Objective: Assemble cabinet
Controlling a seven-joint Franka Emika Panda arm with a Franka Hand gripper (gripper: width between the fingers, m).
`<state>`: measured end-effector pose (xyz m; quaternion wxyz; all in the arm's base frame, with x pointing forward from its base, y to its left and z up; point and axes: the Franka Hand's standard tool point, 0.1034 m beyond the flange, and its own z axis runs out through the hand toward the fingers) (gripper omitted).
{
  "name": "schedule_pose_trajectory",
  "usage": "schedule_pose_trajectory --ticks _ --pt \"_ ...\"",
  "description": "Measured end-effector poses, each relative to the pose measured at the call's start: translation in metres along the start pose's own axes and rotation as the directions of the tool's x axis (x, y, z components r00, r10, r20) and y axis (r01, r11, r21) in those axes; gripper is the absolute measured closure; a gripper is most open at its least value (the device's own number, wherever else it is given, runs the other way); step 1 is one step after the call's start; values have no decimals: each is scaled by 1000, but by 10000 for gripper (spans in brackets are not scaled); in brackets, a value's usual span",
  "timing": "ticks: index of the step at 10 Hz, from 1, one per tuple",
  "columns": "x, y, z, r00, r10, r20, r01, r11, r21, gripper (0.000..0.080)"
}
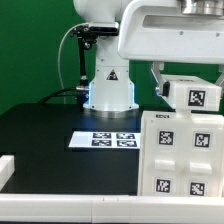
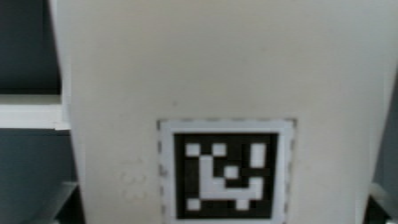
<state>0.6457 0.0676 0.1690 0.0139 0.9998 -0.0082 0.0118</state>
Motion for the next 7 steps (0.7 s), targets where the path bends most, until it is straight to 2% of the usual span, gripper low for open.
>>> schedule_pose_trajectory --ticks 2,4,7 --pt "-7 -4 0 1000 -5 8 5 1000 2 239" --pt "-8 -3 1 1000 -5 -13 5 1000 4 239" --pt "-10 4 12 1000 2 -12 -2 1000 -2 239"
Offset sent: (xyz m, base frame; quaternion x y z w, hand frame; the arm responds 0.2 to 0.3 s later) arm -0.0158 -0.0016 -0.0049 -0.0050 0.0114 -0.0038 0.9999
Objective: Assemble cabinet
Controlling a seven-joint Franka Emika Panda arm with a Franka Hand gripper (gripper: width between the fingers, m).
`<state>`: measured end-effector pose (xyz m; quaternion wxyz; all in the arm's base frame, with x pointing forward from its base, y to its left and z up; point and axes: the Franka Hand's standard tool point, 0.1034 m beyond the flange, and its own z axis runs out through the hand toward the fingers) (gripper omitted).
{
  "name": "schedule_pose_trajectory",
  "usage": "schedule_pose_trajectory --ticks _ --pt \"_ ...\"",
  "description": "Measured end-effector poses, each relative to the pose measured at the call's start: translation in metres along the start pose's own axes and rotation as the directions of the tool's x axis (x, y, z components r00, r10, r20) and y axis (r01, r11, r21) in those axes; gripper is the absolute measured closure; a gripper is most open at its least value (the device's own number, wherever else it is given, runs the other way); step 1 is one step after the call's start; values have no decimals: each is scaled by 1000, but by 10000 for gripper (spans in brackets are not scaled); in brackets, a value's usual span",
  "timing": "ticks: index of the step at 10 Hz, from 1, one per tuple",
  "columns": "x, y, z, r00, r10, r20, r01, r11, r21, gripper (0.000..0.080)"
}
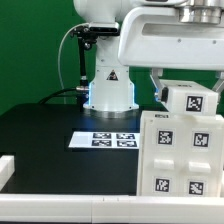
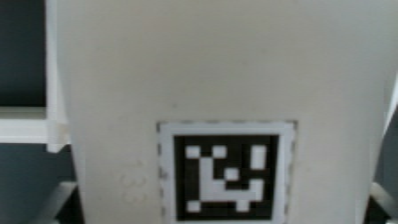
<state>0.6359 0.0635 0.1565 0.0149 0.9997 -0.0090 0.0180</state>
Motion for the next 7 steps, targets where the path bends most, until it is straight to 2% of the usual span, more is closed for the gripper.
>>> schedule_pose_trajectory --ticks 5,6,7 --pt "2 1 4 1000 17 -6 -17 1000 -3 239" --pt "2 1 4 1000 17 -6 -17 1000 -3 173" --pt "2 1 4 1000 17 -6 -17 1000 -3 46"
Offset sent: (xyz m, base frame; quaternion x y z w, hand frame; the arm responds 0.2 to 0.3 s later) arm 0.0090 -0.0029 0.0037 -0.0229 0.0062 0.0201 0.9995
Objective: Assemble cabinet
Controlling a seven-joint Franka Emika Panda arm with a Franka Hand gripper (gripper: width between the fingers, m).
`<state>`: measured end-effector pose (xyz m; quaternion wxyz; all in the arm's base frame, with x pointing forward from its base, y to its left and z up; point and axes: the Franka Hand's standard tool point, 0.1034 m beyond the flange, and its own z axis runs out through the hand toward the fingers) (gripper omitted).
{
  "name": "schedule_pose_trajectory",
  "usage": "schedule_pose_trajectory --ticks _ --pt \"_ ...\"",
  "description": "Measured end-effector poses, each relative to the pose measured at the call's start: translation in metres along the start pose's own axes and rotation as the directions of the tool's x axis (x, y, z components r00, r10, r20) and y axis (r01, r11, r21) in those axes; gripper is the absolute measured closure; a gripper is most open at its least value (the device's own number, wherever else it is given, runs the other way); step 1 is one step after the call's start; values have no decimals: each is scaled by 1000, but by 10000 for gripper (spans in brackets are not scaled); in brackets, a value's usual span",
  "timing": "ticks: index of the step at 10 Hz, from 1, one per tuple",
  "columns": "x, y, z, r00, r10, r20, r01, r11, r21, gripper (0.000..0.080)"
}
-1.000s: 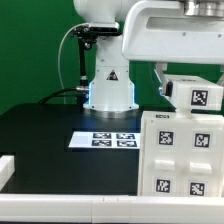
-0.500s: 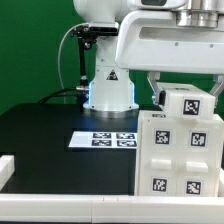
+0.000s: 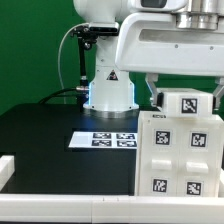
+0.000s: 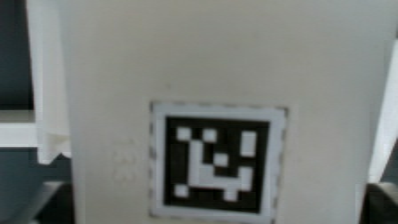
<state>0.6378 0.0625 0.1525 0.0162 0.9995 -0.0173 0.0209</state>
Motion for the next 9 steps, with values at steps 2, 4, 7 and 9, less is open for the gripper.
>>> schedule_pose_trajectory --ticks 2,4,7,9 --pt "-6 2 -8 1000 9 29 -9 1000 7 9" --pt "-18 1 -6 999 12 33 -13 1000 12 3" --pt "-21 2 1 998 34 43 -35 999 18 2" --pt "-20 1 2 998 39 43 -40 999 16 144"
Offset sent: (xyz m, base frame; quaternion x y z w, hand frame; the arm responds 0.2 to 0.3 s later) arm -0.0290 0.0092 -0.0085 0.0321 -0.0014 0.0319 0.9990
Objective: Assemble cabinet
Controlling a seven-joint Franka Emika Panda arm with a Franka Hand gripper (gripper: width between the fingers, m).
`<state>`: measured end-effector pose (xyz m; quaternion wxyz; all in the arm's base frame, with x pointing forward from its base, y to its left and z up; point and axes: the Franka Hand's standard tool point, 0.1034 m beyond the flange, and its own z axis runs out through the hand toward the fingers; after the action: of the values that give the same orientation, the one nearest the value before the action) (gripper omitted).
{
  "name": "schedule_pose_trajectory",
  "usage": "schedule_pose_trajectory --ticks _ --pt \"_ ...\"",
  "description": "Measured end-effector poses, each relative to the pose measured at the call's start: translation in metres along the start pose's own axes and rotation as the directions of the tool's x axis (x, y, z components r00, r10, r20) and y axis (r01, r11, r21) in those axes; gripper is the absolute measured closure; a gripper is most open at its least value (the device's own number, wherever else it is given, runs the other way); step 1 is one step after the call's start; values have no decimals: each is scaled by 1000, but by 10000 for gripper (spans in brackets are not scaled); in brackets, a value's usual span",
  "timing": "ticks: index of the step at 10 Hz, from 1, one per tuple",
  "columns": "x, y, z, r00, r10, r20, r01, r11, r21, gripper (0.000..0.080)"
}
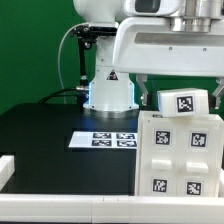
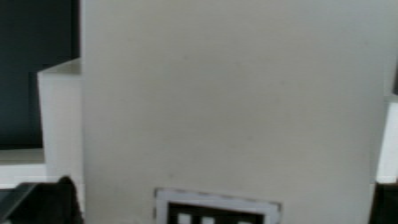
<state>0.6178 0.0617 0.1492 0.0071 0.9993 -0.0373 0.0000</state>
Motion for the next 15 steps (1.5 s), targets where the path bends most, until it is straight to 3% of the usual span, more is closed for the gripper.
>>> schedule_pose_trajectory --ticks 1,2,7,12,15 --pt "0 0 1 1000 0 1 0 1000 0 144" --pt "0 0 1 1000 0 1 0 1000 0 255" --pt "0 0 1 1000 5 2 -5 1000 -1 255" --pt "1 -4 2 951 308 0 -308 951 1 256" --pt "1 -4 2 840 542 -1 -542 840 9 256"
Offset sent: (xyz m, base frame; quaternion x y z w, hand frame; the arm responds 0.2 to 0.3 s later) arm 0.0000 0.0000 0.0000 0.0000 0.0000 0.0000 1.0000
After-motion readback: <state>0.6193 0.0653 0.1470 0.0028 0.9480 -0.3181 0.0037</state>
